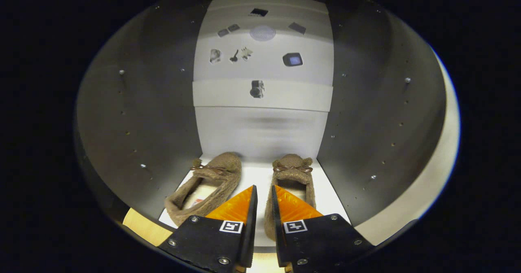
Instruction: Open the shoe cabinet door, grab the shoes and put them into the shoe cabinet, then close the shoe cabinet door.
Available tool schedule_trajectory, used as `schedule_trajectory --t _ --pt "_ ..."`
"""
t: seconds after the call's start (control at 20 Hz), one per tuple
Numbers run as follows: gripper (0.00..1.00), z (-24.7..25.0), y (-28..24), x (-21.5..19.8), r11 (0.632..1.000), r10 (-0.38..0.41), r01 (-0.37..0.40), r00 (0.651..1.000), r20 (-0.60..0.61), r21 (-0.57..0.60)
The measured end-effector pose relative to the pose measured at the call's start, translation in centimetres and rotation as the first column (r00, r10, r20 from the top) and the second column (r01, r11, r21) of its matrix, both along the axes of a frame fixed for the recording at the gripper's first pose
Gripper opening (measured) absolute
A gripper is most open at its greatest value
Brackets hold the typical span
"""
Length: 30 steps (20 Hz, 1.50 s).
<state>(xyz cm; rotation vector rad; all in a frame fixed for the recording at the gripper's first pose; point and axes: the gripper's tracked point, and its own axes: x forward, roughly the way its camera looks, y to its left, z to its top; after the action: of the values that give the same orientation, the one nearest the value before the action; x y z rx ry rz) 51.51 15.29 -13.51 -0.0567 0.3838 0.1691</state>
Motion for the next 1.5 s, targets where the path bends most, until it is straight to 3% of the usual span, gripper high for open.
schedule_trajectory --t 0.9,1.2,1.5 --pt "0.22 9.1 -5.3 -26.5 0.990 -0.142 0.136 0.973 0.180 0.046" --pt "0.24 9.3 -11.2 -34.5 0.969 -0.246 0.247 0.951 0.187 0.015" --pt "0.26 8.2 -18.6 -41.4 0.908 -0.414 0.420 0.895 0.168 0.000"
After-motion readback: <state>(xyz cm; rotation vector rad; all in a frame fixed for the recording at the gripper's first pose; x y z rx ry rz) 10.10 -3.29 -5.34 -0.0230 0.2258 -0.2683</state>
